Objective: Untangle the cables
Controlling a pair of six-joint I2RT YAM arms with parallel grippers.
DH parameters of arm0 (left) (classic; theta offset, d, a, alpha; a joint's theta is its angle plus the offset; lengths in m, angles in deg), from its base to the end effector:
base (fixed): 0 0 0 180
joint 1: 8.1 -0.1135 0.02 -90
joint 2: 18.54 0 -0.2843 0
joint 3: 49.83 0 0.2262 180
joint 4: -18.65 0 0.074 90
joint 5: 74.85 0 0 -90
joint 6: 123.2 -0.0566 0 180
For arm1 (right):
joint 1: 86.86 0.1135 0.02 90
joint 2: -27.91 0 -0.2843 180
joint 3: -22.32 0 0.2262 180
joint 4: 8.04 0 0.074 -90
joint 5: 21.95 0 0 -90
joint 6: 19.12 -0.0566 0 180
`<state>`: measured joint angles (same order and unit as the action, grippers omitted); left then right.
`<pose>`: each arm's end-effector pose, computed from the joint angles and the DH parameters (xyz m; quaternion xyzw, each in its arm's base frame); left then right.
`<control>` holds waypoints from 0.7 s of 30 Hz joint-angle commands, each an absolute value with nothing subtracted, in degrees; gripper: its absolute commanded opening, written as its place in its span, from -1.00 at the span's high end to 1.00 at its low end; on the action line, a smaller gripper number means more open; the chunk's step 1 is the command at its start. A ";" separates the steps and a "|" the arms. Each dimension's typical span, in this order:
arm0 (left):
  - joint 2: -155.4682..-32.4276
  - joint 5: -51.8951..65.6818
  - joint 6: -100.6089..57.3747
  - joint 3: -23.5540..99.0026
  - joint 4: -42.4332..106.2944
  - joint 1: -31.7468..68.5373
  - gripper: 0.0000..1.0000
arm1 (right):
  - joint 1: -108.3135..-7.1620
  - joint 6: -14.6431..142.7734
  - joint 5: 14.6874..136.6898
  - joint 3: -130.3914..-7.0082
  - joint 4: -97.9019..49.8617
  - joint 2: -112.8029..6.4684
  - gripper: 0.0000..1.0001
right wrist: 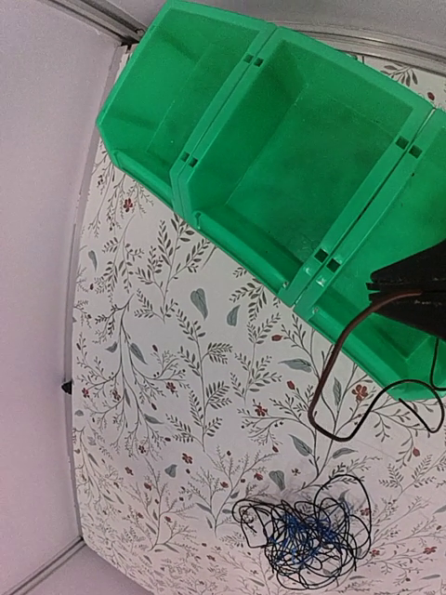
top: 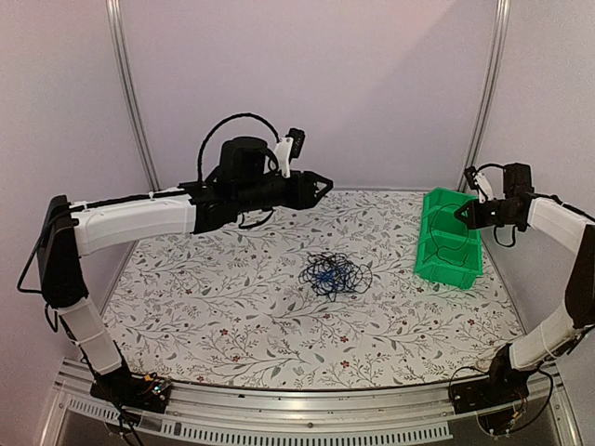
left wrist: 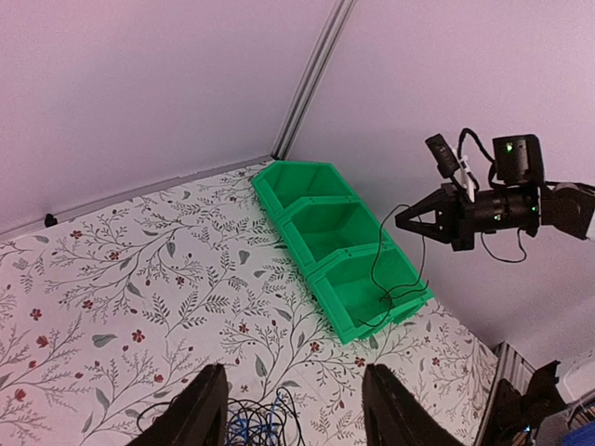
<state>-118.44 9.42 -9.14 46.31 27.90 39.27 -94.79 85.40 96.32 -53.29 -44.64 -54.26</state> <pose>0.2814 -0.3140 0.3494 0.1884 0.7593 -0.3947 0.4819 0.2972 -0.0143 0.2846 -0.1480 0.8828 0.1448 0.4217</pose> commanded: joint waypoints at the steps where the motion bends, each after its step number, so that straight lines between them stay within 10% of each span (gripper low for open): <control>1: -119.53 8.09 -9.31 48.79 28.51 38.57 -0.04 | -95.90 83.89 94.40 -52.58 -41.62 -56.59 1.00; 21: -120.41 6.45 -8.75 48.57 29.29 38.60 -0.02 | -97.43 87.54 79.97 -45.62 -40.12 -55.47 1.00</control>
<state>-119.58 7.43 -9.10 48.25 29.24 39.23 -96.49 86.78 84.04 -46.19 -41.36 -58.13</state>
